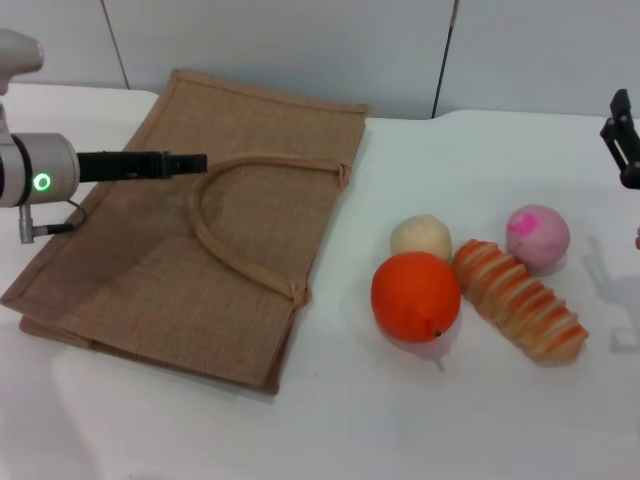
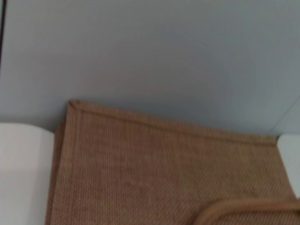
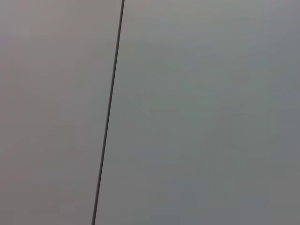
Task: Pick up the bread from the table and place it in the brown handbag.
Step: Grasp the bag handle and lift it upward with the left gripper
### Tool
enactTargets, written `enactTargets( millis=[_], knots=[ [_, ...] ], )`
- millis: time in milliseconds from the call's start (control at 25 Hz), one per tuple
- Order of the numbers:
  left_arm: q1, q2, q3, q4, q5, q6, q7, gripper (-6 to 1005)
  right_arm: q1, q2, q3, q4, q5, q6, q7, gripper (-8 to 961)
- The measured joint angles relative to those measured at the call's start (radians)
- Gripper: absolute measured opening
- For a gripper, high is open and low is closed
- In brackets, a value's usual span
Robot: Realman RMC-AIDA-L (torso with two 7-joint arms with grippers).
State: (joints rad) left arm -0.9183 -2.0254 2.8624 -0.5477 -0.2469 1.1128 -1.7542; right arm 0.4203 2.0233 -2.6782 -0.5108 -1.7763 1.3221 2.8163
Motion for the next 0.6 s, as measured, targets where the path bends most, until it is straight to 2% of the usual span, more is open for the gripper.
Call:
enactTargets(
  millis=[600],
  knots=[
    [-0.026, -0.003, 0.000, 0.003, 0.129, -0.016, -0.030, 662, 0.000, 0.000, 0.002, 0.000, 0.000, 0.000, 0.000, 879]
  ],
)
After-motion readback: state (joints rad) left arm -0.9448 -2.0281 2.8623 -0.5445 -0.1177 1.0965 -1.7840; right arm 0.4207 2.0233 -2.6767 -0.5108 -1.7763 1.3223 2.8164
